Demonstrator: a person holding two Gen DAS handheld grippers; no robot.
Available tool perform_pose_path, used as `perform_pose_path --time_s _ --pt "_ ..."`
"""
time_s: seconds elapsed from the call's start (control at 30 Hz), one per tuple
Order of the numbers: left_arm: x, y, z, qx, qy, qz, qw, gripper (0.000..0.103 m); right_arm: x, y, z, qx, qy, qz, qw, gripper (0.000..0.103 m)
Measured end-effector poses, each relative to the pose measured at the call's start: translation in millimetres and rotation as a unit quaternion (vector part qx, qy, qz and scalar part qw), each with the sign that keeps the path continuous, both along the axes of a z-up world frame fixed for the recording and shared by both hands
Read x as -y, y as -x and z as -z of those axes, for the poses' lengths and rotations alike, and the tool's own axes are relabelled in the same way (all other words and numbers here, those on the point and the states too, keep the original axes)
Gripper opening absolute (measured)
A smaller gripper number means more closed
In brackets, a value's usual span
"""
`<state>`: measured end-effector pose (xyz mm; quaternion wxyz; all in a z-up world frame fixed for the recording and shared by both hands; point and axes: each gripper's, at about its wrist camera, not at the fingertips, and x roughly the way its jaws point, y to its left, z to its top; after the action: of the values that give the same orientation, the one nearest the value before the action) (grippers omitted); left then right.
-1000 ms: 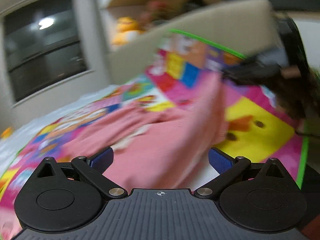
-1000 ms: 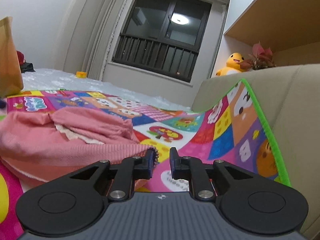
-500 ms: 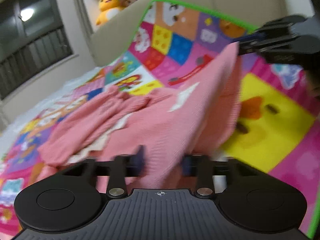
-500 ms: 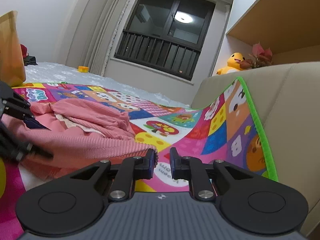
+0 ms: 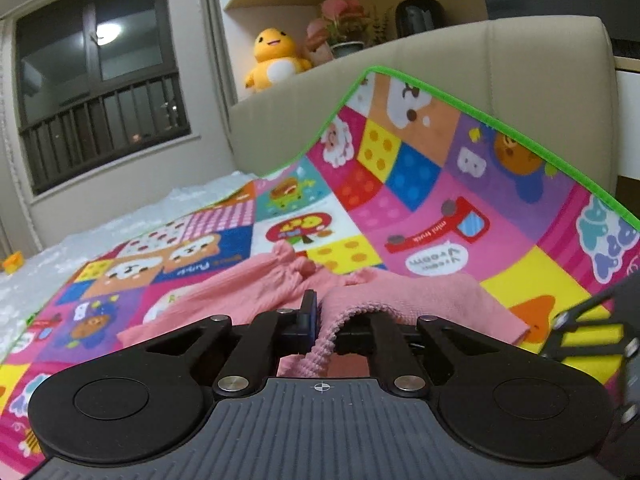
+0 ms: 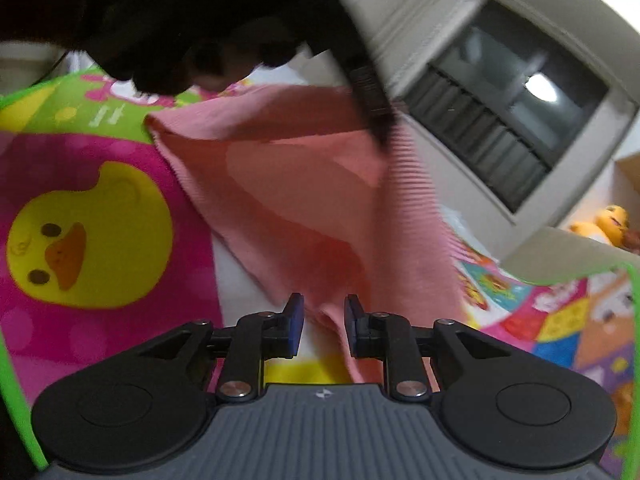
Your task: Fold clothes
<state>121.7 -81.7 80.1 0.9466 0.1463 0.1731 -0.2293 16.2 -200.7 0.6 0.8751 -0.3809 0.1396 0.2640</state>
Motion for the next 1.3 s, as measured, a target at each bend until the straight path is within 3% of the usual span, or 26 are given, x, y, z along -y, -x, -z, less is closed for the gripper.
perform_pose_path --time_s 0.2,0.27,0.3,0.33,0.53,0.67,0.73,0.83,0.9,0.97,1.0,1.03,1.13,1.23,1.3 --pt "-8.1 -3.4 -3.8 0.001 0.018 -0.002 0.9998 0.008 -16.3 -19.6 22.3 0.01 0.079 -0.007 0.997 0.02" --pt "-11.7 -4.8 -3.8 -0.003 0.027 -0.002 0.9996 0.008 -16.4 -27.4 23.3 0.002 0.068 -0.002 0.998 0.02" --pt "-13.5 -5.8 -3.6 -0.006 0.031 -0.002 0.9995 0.008 -17.0 -31.0 23.0 -0.002 0.06 0.001 0.998 0.015" --pt "-15.0 -5.8 -3.5 -0.007 0.035 -0.003 0.9994 0.008 -17.6 -32.4 20.5 -0.008 0.048 0.0 0.999 0.002" --pt "-27.5 1.7 -7.7 -0.013 0.06 0.004 0.9981 0.009 -16.0 -12.7 -28.2 -0.057 -0.085 -0.02 0.995 0.002" --pt "-32.4 6.3 -10.6 -0.01 0.068 0.005 0.9976 0.009 -18.2 -4.3 -18.1 -0.123 -0.088 -0.04 0.988 0.002" --pt "-36.9 10.6 -9.0 -0.019 0.076 0.008 0.9969 0.009 -23.7 -1.9 -1.8 -0.133 -0.056 -0.043 0.989 0.003" --pt "-45.9 20.3 -4.6 -0.039 0.088 0.017 0.9952 0.011 -13.6 10.6 0.1 -0.169 -0.077 -0.065 0.98 0.008" --pt "-55.5 32.7 2.4 -0.054 0.088 0.028 0.9942 0.022 -4.4 20.6 -4.0 -0.19 -0.099 -0.082 0.973 0.013" --pt "-66.1 46.3 12.7 -0.077 0.088 0.045 0.9921 0.04 6.2 36.3 -13.5 -0.172 -0.105 -0.089 0.975 0.033" --pt "-70.8 53.3 19.1 -0.091 0.084 0.052 0.9909 0.042 8.6 41.7 -18.4 -0.158 -0.104 -0.086 0.978 0.038" --pt "-74.9 60.2 27.1 -0.105 0.077 0.056 0.9899 0.045 14.5 42.3 -23.0 -0.151 -0.115 -0.074 0.979 0.046" --pt "-86.1 79.4 50.3 -0.141 0.05 0.062 0.9868 0.052 32.5 43.9 -36.7 -0.131 -0.148 -0.037 0.98 0.057" --pt "-99.4 96.1 65.5 -0.168 0.036 0.062 0.9832 0.057 51.7 29.8 -41.4 -0.114 -0.185 0.025 0.976 0.059" --pt "-111.1 105.2 64.4 -0.165 0.045 0.06 0.9835 0.068 65.1 25.9 -43.4 -0.104 -0.197 0.059 0.973 0.06"
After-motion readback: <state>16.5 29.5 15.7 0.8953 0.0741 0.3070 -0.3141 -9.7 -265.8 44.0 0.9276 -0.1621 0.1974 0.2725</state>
